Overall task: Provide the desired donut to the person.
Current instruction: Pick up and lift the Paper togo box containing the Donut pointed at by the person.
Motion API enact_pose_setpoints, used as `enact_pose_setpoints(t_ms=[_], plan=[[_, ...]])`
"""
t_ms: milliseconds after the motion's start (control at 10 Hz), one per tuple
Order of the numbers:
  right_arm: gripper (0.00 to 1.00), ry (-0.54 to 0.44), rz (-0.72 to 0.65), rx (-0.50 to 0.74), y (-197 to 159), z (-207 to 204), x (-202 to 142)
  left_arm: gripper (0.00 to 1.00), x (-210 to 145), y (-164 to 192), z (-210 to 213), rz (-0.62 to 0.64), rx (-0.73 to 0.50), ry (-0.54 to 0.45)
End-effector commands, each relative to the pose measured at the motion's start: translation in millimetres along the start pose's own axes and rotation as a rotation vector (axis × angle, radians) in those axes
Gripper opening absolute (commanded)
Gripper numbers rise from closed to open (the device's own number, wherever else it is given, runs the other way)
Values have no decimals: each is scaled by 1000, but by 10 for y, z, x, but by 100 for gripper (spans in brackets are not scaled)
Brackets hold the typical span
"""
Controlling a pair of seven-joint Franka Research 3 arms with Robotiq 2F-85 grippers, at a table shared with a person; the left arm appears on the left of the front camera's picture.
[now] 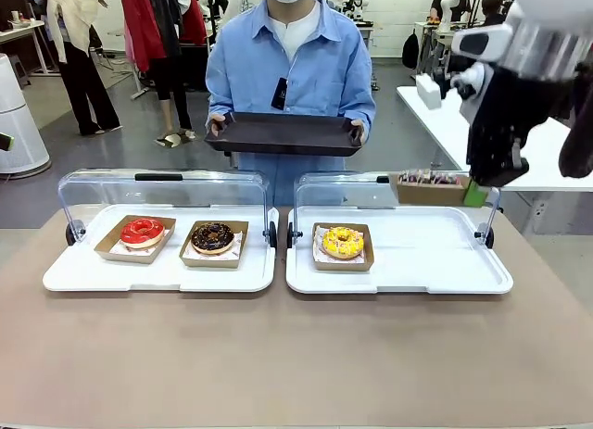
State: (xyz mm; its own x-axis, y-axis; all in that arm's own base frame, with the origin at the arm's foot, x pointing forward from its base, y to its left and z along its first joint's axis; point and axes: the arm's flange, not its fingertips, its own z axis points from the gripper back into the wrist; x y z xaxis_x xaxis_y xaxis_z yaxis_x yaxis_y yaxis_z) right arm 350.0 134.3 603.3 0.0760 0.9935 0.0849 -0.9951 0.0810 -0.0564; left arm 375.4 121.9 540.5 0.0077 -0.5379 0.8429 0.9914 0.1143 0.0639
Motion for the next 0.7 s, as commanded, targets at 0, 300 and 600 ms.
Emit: enact_pose_setpoints(t_ms=[0,300,600], plan=[[0,37,-34,-19,-203,218,186,100,7,8,18,-18,6,-25],[0,28,-19,-29,-452,256,238,100,7,8,18,-18,6,-25],[0,-1,-15,-29,-372,278,228,100,7,8,18,-18,6,-25]])
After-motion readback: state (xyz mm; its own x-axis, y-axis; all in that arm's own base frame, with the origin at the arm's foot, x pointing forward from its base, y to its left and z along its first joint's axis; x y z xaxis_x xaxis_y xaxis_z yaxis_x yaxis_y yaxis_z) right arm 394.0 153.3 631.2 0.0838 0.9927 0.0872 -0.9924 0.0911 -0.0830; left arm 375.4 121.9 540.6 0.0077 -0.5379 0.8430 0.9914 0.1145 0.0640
